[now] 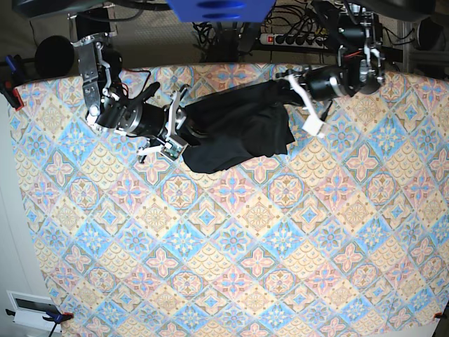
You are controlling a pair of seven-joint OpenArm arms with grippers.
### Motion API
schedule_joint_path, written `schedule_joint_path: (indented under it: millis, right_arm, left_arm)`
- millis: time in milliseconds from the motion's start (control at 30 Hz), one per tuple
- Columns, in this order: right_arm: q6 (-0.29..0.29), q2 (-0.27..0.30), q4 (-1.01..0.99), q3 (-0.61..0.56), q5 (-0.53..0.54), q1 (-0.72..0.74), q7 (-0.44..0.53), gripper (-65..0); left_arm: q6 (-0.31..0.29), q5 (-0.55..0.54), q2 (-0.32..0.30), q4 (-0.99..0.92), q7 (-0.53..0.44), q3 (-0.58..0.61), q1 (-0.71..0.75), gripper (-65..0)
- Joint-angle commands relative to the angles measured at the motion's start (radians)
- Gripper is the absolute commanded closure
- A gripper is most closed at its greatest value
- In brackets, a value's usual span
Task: Layout the t-shirt on the table in an organized manner, then fold the t-shirt properly
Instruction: 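Fold the strip in half, bringing both grippers together over the middle, then regrasp the folded black bundle ends with both grippers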
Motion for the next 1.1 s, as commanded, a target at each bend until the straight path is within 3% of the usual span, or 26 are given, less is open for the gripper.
schedule_joint_path:
  millis: [0,200,500,667,833,967,1067]
  right_arm:
    - [-0.001,0.017,0.015,0.006,0.015,0.002,0.024,-14.4]
    - [-0.001,0.031,0.040,-0.001,-0.106,-0.055,0.025,-14.5]
    - [-0.001,0.031,0.045,-0.066,-0.116,-0.053,0.028,-14.5]
    - [-0.001,0.031,0.045,-0.066,-0.116,-0.055,0.028,-15.7]
    - [-0.001,0.031,0.045,-0.070,-0.116,-0.045,0.028,-16.4]
    - [-0.001,0.035,0.046,-0.141,-0.125,-0.044,0.028,-16.4]
    - [-0.001,0.052,0.046,-0.199,-0.237,-0.050,0.028,-16.4]
  left_arm:
    - [-0.003,-0.042,-0.016,0.017,-0.007,-0.016,0.011,0.0]
    - [-0.003,-0.059,-0.069,0.011,-0.007,-0.025,0.031,0.0]
    - [0.000,0.109,-0.061,-0.050,-0.016,0.119,0.033,0.0]
    - [0.005,0.122,-0.066,-0.096,-0.065,0.205,0.033,0.0]
    - [0.005,0.118,-0.067,-0.092,-0.071,0.207,0.053,0.0]
    - [0.005,0.110,-0.067,-0.061,-0.071,0.204,0.073,0.0]
    - [0.005,0.113,-0.067,-0.015,-0.071,0.181,0.107,0.0]
